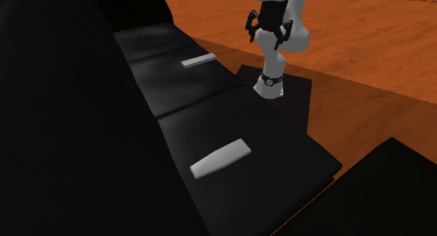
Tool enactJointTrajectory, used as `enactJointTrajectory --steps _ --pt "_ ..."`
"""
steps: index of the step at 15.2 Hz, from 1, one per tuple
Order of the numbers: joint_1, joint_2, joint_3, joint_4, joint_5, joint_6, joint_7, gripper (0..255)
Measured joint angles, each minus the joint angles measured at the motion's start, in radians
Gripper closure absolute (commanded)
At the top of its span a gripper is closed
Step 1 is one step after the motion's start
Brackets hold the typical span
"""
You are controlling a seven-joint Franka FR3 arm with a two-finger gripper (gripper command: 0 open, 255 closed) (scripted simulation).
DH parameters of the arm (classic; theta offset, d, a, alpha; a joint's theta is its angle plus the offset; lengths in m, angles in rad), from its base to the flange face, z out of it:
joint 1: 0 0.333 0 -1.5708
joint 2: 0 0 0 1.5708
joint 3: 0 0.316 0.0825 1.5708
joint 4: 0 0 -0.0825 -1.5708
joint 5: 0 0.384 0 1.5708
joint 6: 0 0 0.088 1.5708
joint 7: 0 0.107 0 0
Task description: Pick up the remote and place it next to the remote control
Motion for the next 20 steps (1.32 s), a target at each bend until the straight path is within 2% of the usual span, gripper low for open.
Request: enactJointTrajectory --steps 3,13,20 --pt "-0.003 0.030 0.004 -0.005 0.007 0.040 0.023 0" --pt "-0.026 0.341 0.034 0.035 0.051 0.359 0.198 0" --pt "-0.040 0.596 0.047 0.156 0.065 0.533 0.314 0"
